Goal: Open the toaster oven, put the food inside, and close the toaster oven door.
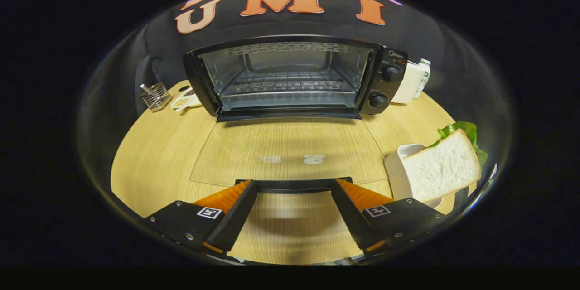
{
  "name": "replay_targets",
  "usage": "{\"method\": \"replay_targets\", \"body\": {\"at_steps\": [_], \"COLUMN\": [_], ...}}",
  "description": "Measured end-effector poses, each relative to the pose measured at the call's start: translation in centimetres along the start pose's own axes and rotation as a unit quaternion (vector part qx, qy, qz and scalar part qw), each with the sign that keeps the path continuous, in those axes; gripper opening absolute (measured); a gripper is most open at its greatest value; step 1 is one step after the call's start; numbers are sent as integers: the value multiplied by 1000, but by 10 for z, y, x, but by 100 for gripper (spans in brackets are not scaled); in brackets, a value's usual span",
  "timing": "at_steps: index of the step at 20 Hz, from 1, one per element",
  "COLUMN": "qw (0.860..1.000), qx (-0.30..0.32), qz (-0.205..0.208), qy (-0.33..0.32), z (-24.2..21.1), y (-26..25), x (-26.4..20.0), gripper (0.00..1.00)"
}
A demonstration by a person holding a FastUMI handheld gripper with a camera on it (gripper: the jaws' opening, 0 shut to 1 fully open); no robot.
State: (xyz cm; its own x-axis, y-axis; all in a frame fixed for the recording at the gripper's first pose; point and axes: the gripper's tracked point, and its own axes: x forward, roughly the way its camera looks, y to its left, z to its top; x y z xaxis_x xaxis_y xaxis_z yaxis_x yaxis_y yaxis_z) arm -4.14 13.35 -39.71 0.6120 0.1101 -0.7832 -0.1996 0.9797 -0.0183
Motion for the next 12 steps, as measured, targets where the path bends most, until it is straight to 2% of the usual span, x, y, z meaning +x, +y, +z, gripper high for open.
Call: {"method": "replay_targets", "body": {"at_steps": [6, 12], "qw": [999, 997], "qx": [23, 28], "qz": [24, -1], "qy": [-17, -77], "z": [18, 71], "y": [-5, -69], "x": [-23, -58], "gripper": [98, 98]}}
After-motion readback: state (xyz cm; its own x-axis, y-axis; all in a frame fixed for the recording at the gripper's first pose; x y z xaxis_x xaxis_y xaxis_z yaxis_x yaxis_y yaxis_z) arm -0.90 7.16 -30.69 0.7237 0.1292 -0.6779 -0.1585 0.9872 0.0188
